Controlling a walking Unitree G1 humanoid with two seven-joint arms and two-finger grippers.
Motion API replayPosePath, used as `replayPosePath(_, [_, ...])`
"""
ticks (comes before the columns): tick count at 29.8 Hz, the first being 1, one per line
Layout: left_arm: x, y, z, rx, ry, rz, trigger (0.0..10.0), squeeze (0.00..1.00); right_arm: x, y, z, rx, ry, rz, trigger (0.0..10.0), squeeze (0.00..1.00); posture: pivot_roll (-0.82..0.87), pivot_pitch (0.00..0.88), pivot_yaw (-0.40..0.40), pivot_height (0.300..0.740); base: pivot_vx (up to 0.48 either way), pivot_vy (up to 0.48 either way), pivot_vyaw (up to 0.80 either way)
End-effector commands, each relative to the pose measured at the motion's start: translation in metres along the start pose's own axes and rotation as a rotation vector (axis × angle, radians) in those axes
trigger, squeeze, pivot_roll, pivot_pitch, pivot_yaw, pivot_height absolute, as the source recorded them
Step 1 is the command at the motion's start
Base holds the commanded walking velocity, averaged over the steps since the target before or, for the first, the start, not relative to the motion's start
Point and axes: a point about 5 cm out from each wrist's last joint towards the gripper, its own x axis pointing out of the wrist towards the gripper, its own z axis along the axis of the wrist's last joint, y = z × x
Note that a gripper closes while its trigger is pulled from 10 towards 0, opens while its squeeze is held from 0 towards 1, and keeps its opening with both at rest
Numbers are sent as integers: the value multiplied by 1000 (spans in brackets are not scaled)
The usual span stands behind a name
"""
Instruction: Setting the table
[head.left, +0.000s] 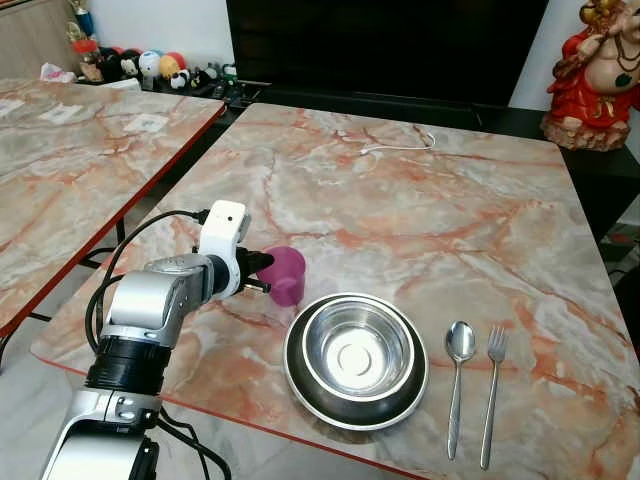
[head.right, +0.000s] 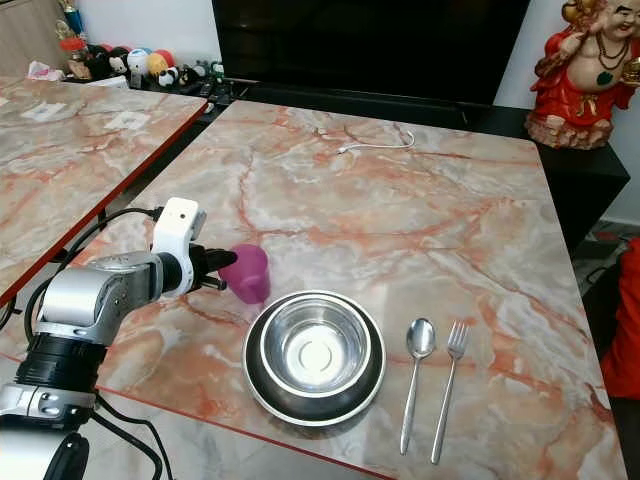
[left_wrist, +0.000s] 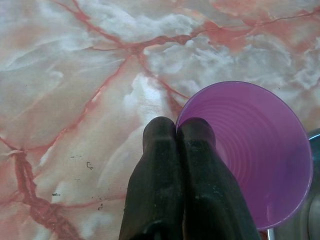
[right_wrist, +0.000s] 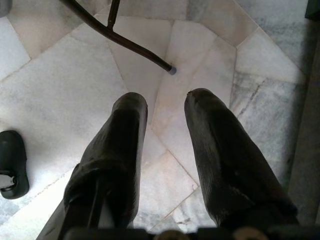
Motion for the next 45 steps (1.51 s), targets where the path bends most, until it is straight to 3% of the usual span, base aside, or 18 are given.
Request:
replayPosePath(1, [-3,0,2,5,-7,10,10000,408,-1,1,-3,-3,11,0,10000,0,84,0,-12,740,0,0,0])
replayPosePath(3, [-3,0,3,5,-8,10,10000,431,-1,1,-3,-3,11,0,10000,0,84,0,-12,740,0,0,0])
replayPosePath(5, [-3,-1,4,3,-16,10,10000,533,-1,1,-3,-2,12,0,10000,0,84,0,-12,740,0,0,0])
replayPosePath(13, [-4,0,9,2,-46,19,10000,498,-1,0,-3,-2,10,-2,10000,0,84,0,-14,740,0,0,0])
replayPosePath(15, [-3,0,9,5,-48,15,10000,557,-1,0,-3,-2,10,-2,10000,0,85,0,-14,740,0,0,0])
replayPosePath(16, [-3,0,9,1,-49,15,10000,753,-1,0,-2,-2,10,-2,10000,0,82,0,-14,740,0,0,0])
replayPosePath(17, [-3,0,9,-5,-55,19,10000,0,0,0,-2,-1,10,-2,10000,0,81,0,-11,740,0,0,0])
replayPosePath(28, [-1,-4,16,3,-103,5,10000,0,0,0,-1,-1,3,-4,10000,0,81,0,-15,740,0,0,0])
replayPosePath(33, [1,-10,4,-19,-61,-24,10000,0,0,-1,-2,-6,10,-4,10000,0,81,0,-16,740,0,0,0])
replayPosePath(39, [4,-7,-9,-51,-15,-7,10000,0,0,-1,-3,-11,14,-3,10000,0,78,0,-18,740,0,0,0])
replayPosePath(45, [1,-4,0,-30,-60,20,10000,0,-1,-2,-3,-17,15,-4,10000,0,79,0,-25,740,0,0,0])
